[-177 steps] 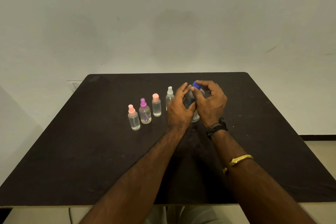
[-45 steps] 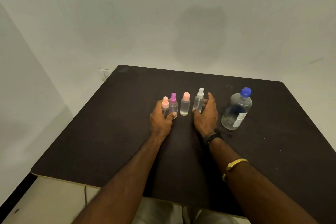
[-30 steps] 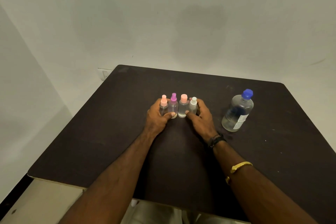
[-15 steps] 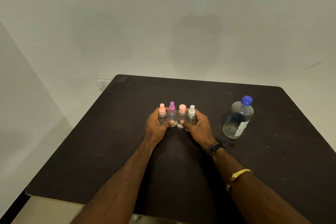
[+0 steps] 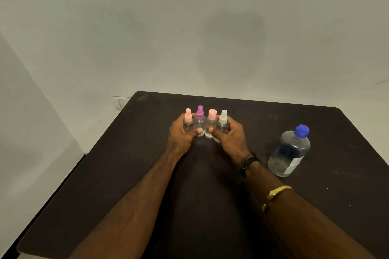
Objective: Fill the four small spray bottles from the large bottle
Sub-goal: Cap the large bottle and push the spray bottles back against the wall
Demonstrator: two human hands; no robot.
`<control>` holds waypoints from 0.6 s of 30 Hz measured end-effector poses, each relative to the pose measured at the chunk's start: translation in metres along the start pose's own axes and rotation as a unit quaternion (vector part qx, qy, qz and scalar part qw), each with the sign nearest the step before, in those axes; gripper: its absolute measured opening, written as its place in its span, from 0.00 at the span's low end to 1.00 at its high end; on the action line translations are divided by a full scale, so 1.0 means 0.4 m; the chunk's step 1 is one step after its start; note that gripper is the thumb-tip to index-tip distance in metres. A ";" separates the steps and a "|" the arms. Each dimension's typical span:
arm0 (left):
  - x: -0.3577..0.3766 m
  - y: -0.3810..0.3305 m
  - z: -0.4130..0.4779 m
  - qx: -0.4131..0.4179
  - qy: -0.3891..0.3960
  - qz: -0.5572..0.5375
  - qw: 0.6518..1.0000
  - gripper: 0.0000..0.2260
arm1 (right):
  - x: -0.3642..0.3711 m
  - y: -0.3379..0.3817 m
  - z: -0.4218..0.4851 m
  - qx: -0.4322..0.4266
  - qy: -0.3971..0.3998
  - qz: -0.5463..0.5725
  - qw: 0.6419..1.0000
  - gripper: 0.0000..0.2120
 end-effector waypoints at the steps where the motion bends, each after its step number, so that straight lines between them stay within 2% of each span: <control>1: -0.002 0.000 0.022 0.001 -0.002 0.000 1.000 0.20 | 0.006 0.005 0.020 -0.002 -0.002 0.002 1.000 0.17; 18: 0.066 0.143 0.353 -0.046 -0.018 0.018 0.999 0.21 | 0.094 -0.107 0.375 0.004 -0.052 0.012 0.999 0.16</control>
Point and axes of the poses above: each hand's wrist, its own z-axis towards the middle knuckle, its own x-axis out of the palm, y = z × x, the point moved 1 cm from there along z, towards the middle knuckle, and after that the axes turned 15 degrees about z, right-handed, at the moved point
